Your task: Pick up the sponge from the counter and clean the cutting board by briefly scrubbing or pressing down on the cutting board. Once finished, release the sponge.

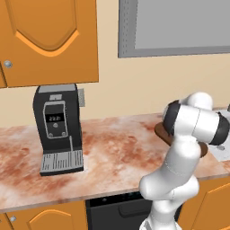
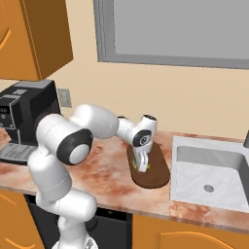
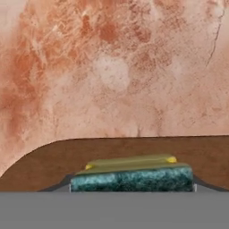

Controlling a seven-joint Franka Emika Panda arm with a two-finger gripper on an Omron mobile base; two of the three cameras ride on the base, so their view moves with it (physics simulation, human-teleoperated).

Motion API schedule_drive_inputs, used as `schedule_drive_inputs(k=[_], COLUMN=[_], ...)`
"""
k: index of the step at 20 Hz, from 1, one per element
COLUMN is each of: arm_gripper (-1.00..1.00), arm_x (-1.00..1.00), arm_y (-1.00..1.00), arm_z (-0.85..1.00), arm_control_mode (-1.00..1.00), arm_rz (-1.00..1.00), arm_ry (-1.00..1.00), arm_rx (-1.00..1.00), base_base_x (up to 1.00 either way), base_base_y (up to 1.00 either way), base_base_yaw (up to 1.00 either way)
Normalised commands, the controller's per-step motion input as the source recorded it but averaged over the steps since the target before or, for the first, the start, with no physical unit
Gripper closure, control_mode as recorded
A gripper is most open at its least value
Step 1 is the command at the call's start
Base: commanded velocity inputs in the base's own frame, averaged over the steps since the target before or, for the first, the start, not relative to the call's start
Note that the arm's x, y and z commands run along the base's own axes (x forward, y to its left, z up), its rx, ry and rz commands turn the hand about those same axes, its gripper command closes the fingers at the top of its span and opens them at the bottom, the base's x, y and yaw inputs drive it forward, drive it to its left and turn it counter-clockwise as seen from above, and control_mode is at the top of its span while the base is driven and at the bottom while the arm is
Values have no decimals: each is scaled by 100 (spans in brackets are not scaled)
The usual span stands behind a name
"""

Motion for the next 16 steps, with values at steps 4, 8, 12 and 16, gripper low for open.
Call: schedule_drive_inputs(k=[4, 8, 12, 16], arm_gripper=[100, 100, 100, 100], arm_x=[-100, -99, -95, -81], arm_y=[-19, -16, -12, -12], arm_z=[-40, -44, -38, -20], arm_control_mode=[-100, -100, -100, -100], arm_rz=[3, 1, 0, 0], arm_ry=[-10, -12, -11, -1], arm_rx=[2, 0, 0, 0], base_base_x=[0, 0, 0, 0], base_base_y=[0, 0, 0, 0], base_base_yaw=[0, 0, 0, 0])
